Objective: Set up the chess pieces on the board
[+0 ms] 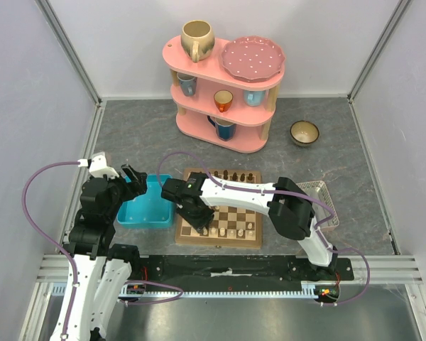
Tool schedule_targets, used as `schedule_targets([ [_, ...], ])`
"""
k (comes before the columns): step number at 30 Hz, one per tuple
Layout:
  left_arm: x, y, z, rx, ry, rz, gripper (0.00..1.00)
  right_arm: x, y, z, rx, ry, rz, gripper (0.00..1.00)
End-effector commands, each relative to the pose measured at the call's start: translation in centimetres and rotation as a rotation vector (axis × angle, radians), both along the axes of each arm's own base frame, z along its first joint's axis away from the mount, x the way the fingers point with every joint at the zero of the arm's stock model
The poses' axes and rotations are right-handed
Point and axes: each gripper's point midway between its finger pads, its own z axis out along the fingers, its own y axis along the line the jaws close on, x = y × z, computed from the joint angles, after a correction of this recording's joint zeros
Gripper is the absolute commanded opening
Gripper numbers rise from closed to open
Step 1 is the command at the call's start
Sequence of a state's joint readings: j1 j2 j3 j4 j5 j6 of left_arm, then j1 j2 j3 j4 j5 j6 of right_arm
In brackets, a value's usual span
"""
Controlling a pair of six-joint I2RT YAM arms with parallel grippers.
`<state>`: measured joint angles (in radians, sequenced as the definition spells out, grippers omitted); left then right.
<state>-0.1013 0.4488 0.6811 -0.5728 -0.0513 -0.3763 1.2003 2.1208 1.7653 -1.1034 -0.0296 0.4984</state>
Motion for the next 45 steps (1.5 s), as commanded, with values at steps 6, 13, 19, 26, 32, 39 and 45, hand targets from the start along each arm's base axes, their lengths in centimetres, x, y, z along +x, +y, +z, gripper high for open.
schedule_targets([
  [6, 0.5, 0.1, 1.1, -0.010, -0.047, 0.007, 0.81, 1.2, 0.8, 4.9, 0.113, -0.062, -0.008, 0.38],
  [13, 0.5, 0.0, 1.0, -0.009, -0.044, 0.004, 0.81, 3.0, -1.6, 7.9, 0.132, -0.139, -0.062, 0.38],
  [19, 0.5, 0.0, 1.0, -0.009, -0.045, 0.000, 0.81, 8.0, -9.4, 10.0, 0.212, -0.257, -0.365, 0.38],
  [26, 0.5, -0.2, 0.9, -0.010, -0.041, -0.005, 0.81, 12.1, -23.8, 10.8, 0.205, -0.400, -0.812, 0.38],
  [32, 0.6, -0.2, 0.8, -0.011, -0.038, -0.008, 0.81, 10.5, -29.3, 5.9, 0.114, -0.323, -0.962, 0.39],
  [39, 0.6, -0.2, 0.8, -0.010, -0.039, -0.010, 0.81, 8.8, -31.3, 2.1, 0.041, -0.294, -1.044, 0.41],
  [45, 0.5, -0.3, 0.8, -0.010, -0.037, -0.012, 0.81, 8.2, -32.0, 0.8, 0.018, -0.280, -1.060, 0.42],
])
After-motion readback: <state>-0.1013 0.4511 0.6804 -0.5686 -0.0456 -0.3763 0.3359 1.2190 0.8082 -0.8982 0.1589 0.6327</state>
